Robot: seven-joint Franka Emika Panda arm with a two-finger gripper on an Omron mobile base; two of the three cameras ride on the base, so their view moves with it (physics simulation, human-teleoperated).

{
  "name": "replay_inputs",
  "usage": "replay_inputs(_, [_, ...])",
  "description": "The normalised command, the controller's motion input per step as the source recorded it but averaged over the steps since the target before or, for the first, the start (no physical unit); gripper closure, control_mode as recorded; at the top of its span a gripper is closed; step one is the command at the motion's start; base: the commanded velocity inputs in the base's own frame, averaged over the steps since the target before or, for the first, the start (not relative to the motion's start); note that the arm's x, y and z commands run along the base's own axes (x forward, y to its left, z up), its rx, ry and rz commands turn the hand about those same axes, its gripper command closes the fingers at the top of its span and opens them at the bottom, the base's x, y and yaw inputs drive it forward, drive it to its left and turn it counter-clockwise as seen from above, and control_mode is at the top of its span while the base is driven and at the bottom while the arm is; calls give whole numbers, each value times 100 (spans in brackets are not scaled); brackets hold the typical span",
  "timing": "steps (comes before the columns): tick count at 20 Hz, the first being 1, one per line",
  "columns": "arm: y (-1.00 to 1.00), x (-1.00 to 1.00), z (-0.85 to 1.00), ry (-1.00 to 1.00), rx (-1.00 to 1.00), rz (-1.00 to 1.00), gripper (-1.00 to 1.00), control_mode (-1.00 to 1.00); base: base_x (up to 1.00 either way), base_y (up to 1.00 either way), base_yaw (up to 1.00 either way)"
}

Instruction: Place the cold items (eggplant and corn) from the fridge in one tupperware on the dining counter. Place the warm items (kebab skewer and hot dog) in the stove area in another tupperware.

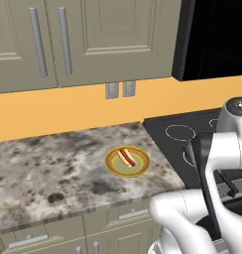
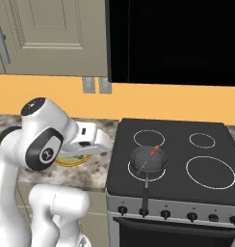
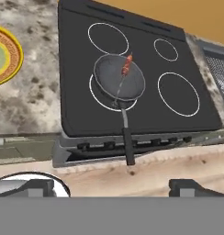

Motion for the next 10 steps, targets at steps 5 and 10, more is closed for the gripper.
replay_inputs(5, [-60,74,-21,-15,20,0,-100,-100,0,0,0])
replay_inputs(10, [-34,78,-40,-15,11,2,-100,-100,0,0,0])
